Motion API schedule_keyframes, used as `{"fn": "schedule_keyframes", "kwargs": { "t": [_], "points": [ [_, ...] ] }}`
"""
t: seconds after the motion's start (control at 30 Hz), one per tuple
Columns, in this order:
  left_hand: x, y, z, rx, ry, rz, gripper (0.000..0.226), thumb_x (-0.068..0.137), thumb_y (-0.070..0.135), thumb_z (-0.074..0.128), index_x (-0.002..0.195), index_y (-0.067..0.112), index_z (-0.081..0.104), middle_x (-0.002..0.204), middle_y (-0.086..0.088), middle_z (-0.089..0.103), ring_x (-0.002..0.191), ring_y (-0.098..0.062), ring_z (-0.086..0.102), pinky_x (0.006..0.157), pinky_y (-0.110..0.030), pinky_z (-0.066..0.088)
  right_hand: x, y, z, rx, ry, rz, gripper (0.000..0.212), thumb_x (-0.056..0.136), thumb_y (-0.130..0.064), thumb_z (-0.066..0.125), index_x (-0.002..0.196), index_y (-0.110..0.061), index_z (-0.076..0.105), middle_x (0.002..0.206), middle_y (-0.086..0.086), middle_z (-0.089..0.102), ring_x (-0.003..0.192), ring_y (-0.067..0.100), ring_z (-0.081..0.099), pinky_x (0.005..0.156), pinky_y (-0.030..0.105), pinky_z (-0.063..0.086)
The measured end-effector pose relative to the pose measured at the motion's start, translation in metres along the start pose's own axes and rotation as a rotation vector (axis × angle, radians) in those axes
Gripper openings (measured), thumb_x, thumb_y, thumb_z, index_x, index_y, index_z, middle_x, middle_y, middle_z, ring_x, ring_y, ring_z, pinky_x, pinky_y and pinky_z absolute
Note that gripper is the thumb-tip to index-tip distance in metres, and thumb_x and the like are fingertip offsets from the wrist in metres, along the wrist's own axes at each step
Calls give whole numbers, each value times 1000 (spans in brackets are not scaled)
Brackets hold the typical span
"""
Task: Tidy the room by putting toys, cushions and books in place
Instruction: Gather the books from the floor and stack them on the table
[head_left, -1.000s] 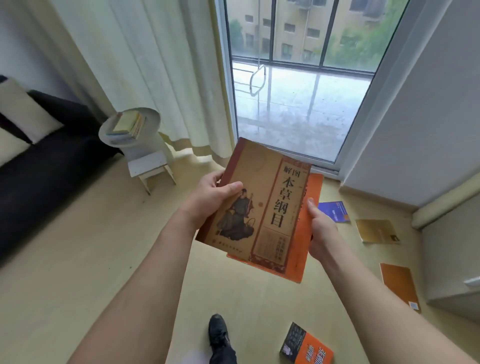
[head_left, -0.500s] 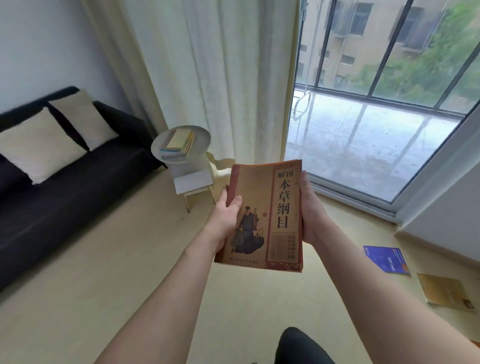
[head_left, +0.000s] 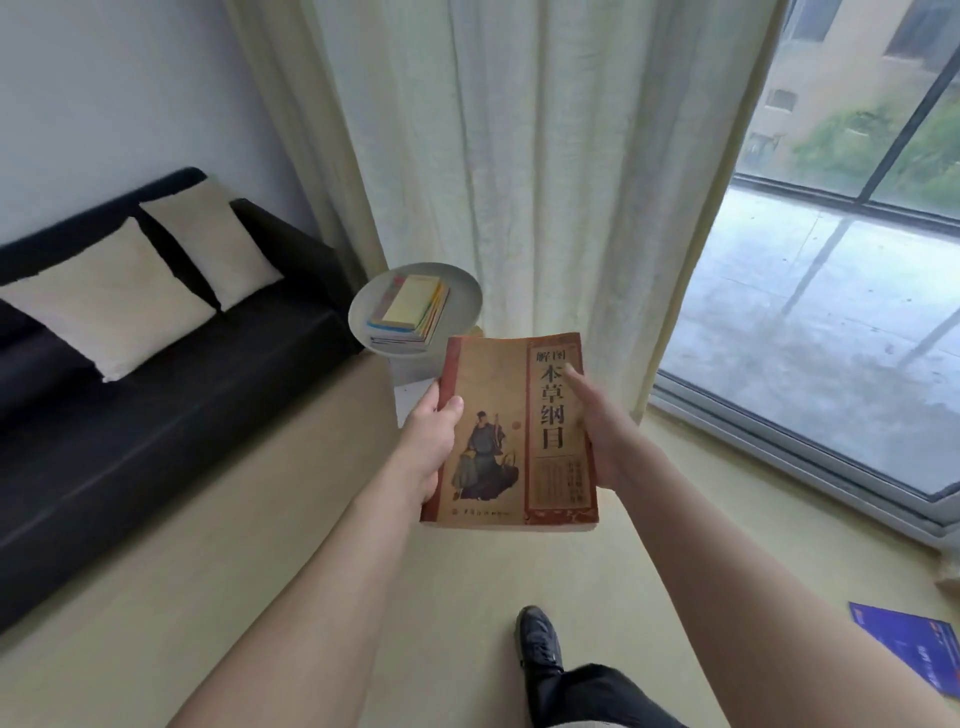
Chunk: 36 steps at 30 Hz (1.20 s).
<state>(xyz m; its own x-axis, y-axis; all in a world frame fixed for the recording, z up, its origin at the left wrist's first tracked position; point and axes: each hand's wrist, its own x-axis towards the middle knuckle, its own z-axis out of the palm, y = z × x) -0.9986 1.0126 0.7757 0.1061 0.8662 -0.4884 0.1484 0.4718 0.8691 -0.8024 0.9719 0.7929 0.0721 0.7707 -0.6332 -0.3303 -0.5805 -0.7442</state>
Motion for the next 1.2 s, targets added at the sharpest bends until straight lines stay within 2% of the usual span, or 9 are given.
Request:
{"fn": "schedule_keyframes", "kwargs": {
  "t": [0.17,0.27,0.37,0.5,0.67,0.83,1.0,1.13,1.2],
  "points": [
    [72,56,-38,9,24,-58,45,107,38,37,150,42,26,138,-1,57,122,-28,57,102,-55,47,80,-63,50,-135,15,18,50,94,-57,45,109,-13,66,95,9,76,88,30,73,84,49,56],
    [111,72,-68,43,-4,-125,41,106,43,32,147,47,27,135,0,58,118,-29,60,93,-52,53,124,-88,88,-139,11,17,49,96,-54,45,108,-11,66,93,9,76,88,31,73,86,52,55],
    [150,75,-92,82,58,-158,39,107,43,31,145,39,37,124,2,65,108,-25,64,79,-44,59,170,-105,121,-151,34,51,48,97,-52,43,108,-10,65,92,9,76,86,30,73,83,49,56],
    [216,87,-131,17,78,-178,31,107,38,35,134,32,48,113,1,70,101,-23,68,75,-44,61,234,-123,164,-218,69,130,44,98,-50,45,107,-12,64,91,8,76,83,27,74,77,43,59],
    [310,127,-192,45,110,-218,27,107,32,38,129,33,52,110,0,71,95,-24,70,67,-40,61,301,-143,236,-225,87,246,33,99,-43,46,107,-15,61,94,9,74,87,27,71,84,44,57],
    [400,155,-237,28,77,-255,33,105,26,39,135,27,54,113,-4,71,95,-27,71,77,-48,60,351,-164,291,-207,145,238,29,104,-33,39,113,-13,58,97,9,71,86,24,69,68,35,58],
    [452,164,-246,25,14,-374,21,107,23,38,116,24,56,105,-7,73,83,-25,72,55,-34,59,396,-183,307,-224,181,261,25,106,-29,34,99,-16,55,82,4,68,68,14,66,48,23,48],
    [496,166,-255,84,55,-414,25,104,29,46,120,15,59,99,-9,75,83,-28,74,74,-47,61,444,-190,314,-190,158,324,25,105,-30,35,107,-16,56,89,6,70,77,17,69,56,26,51],
    [520,177,-262,112,67,-379,24,103,32,46,118,16,58,100,-8,73,85,-25,72,70,-42,60,472,-198,321,-138,135,334,26,105,-32,36,111,-17,56,96,6,70,82,18,68,58,27,50]
  ]
}}
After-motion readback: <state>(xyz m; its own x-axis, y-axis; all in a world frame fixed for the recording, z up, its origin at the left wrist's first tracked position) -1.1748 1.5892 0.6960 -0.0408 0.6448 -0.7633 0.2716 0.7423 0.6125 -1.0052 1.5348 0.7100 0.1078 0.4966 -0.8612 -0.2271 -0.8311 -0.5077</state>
